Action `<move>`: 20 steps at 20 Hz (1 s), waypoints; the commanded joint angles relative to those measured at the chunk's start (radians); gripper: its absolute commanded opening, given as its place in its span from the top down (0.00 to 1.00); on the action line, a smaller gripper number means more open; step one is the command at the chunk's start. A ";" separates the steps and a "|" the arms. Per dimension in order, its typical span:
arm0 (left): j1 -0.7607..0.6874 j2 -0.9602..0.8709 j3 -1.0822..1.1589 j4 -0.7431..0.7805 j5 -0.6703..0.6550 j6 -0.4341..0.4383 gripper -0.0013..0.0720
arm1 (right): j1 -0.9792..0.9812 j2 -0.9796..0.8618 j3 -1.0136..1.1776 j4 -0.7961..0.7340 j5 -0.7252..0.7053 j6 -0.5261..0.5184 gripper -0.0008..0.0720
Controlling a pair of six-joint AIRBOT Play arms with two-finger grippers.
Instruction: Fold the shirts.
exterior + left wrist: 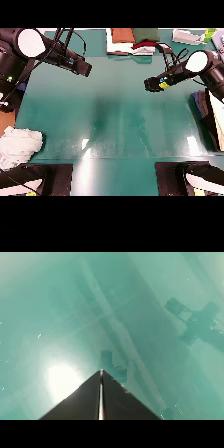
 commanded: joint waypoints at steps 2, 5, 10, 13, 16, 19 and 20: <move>0.000 0.000 0.000 0.000 0.000 0.000 0.95 | 0.001 -0.001 0.001 0.003 -0.002 0.000 0.96; 0.000 0.000 0.000 0.000 0.000 0.000 0.95 | 0.001 -0.001 0.001 0.008 0.002 0.000 0.96; 0.000 0.000 0.000 0.000 0.002 0.000 0.95 | 0.001 -0.001 0.001 0.008 0.005 0.000 0.96; 0.000 -0.001 0.000 -0.004 0.024 -0.002 0.95 | 0.001 -0.001 0.001 0.008 0.005 0.000 0.96; 0.016 0.014 0.002 0.066 -0.004 0.013 0.95 | 0.001 -0.001 0.000 0.004 0.004 0.000 0.96; 0.169 0.114 -0.023 0.087 -0.174 -0.017 0.95 | 0.001 -0.001 0.001 -0.002 0.005 0.000 0.96; 0.241 0.171 -0.063 0.091 -0.211 -0.018 0.95 | 0.001 -0.001 0.001 0.000 0.007 0.000 0.96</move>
